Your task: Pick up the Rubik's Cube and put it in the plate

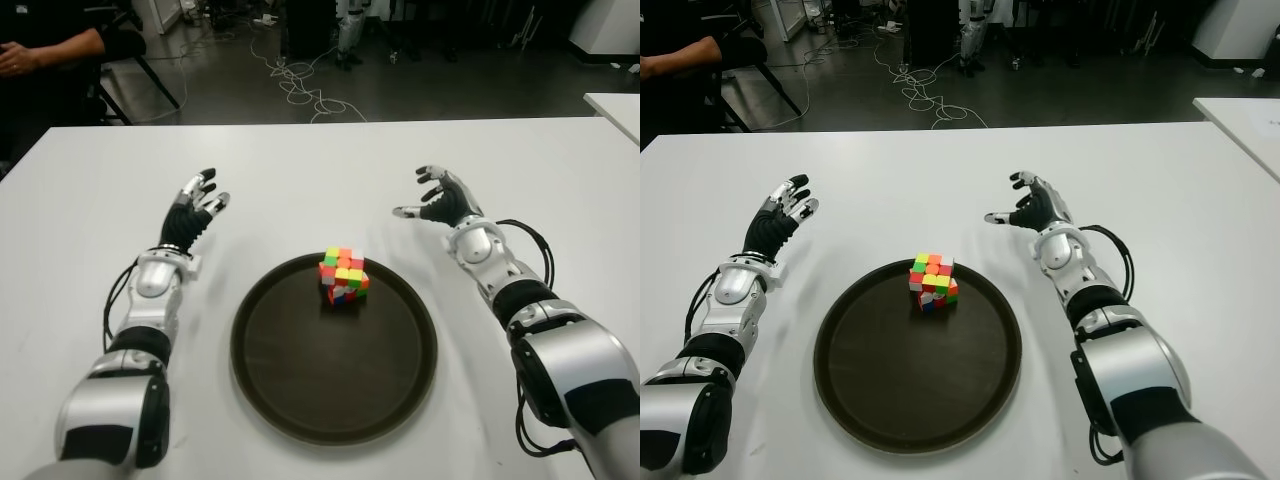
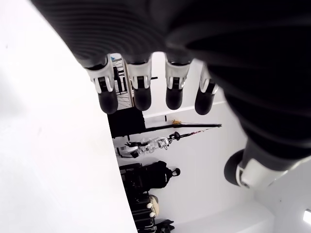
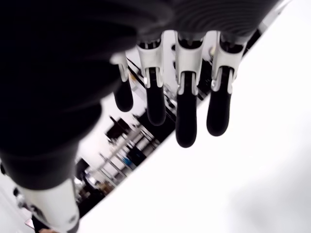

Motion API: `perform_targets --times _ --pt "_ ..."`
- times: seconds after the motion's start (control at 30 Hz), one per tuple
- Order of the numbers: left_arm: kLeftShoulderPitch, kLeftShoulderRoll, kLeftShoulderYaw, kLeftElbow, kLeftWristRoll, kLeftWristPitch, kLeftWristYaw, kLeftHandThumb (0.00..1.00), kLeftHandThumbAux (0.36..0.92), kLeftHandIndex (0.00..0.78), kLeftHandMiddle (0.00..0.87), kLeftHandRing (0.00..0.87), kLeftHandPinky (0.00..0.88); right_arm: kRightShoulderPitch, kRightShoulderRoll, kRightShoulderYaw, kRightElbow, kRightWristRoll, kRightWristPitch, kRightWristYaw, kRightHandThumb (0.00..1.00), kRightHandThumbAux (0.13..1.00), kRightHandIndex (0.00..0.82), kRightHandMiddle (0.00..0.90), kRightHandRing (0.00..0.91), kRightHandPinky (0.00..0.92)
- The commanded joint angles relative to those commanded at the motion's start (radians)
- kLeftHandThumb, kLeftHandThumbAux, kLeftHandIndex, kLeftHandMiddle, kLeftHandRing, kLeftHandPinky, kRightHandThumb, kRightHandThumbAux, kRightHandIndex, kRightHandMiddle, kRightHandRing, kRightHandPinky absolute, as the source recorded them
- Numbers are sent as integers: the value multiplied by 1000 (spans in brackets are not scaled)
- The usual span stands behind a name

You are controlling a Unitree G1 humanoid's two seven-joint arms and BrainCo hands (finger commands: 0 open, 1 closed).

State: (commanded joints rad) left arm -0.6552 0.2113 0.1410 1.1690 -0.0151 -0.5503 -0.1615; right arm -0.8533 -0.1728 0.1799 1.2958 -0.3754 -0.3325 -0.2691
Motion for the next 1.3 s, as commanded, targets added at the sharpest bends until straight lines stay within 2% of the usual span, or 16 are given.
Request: perform_targets --times 0.4,0.63,0.97,1.1,1.3 --pt "-1 -3 11 -1 -10 -15 0 0 579 54 86 29 0 1 4 -4 -4 2 -12 -44 20 807 255 347 392 427" --pt "2 -4 14 -1 -10 -29 2 0 590 68 99 47 12 1 5 -5 -6 4 -11 -47 45 809 282 362 406 446" --pt "5 -2 11 -4 -5 -38 7 0 569 75 96 41 3 7 6 -7 -10 6 -26 -59 72 815 313 385 430 476" --pt "8 -5 15 -5 -9 -40 8 0 600 78 105 60 31 10 6 -7 -12 7 -34 -66 49 826 315 382 421 448" --pt "12 -10 24 -7 -19 -39 3 0 620 64 94 47 15 16 5 -13 -15 12 -53 -74 53 834 343 400 441 479"
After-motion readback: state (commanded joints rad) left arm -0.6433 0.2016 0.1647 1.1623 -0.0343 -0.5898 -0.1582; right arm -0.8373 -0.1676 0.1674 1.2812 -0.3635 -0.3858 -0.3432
